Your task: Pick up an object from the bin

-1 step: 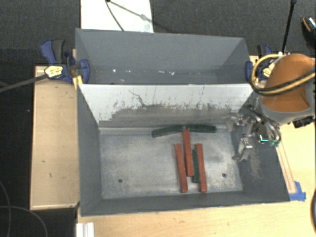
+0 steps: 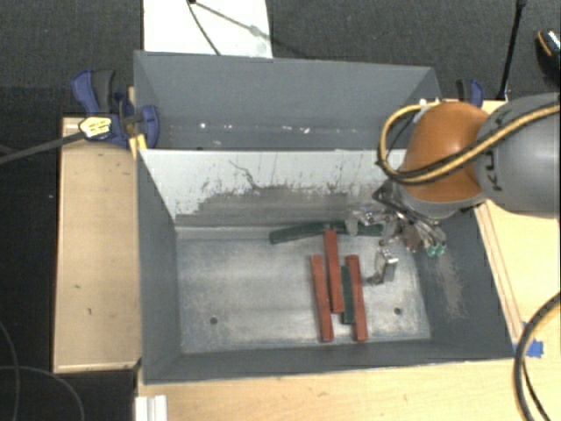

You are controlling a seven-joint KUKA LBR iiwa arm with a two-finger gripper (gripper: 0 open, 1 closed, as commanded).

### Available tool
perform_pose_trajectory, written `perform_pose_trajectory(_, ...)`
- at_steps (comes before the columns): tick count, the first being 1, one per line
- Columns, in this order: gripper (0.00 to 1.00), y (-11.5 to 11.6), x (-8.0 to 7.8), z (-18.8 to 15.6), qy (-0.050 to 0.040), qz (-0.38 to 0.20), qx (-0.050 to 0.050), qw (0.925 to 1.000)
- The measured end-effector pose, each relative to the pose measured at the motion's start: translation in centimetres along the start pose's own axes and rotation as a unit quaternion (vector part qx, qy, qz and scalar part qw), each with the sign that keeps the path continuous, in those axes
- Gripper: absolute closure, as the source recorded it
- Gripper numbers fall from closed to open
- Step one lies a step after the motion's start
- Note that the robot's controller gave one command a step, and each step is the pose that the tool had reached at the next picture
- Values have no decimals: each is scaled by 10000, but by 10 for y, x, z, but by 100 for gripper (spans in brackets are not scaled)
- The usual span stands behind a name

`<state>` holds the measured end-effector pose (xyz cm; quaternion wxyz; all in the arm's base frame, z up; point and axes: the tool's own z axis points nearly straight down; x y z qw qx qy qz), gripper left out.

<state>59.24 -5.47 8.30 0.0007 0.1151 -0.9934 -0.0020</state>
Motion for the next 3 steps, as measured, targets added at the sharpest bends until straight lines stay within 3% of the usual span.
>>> perform_pose_trajectory(1,0,66,10,13,-11,-1089,8,9941)
perform_pose_trajectory(2,100,63,9,10,-31,-1086,29,9941)
perform_pose_trajectory(3,100,52,12,-136,-59,-566,37,9984)
